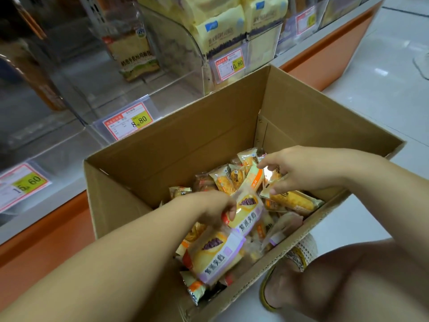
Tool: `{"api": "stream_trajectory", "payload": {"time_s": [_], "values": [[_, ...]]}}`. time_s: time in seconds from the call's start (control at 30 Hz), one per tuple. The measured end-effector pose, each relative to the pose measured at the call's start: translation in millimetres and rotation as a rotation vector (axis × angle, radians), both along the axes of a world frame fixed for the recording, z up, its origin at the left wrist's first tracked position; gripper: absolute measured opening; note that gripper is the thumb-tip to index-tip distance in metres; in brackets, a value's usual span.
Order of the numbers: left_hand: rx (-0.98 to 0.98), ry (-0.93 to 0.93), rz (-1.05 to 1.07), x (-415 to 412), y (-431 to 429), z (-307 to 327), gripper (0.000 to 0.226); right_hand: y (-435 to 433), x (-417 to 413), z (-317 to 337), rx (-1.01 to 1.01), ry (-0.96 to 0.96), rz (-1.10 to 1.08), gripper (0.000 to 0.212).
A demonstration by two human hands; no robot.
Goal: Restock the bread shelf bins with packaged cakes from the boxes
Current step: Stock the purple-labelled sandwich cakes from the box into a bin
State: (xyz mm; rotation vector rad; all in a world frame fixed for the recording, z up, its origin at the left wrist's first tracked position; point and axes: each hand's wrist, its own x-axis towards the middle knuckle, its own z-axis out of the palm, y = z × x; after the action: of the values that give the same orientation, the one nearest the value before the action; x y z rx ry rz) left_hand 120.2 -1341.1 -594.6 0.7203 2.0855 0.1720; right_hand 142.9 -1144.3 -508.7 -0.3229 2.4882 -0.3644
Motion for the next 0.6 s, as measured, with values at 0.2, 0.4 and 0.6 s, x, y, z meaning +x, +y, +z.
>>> {"api": "stream_trajectory", "payload": {"time_s": [0.2, 0.4, 0.6], "values": [[0.063, 0.434, 0.047, -22, -14, 37, 0.024, -13, 0, 3, -0.003, 0.056, 0.031, 0.062], [0.168, 0.641, 0.033, -9, -42, 80, 0.031, -36, -6, 5, -0.244, 0.245, -0.095, 0.074], [0.376, 0.890, 0.003, 13, -75, 134, 0.029, -59, -12, 36, -0.557, 0.484, -0.292, 0.098]]}}
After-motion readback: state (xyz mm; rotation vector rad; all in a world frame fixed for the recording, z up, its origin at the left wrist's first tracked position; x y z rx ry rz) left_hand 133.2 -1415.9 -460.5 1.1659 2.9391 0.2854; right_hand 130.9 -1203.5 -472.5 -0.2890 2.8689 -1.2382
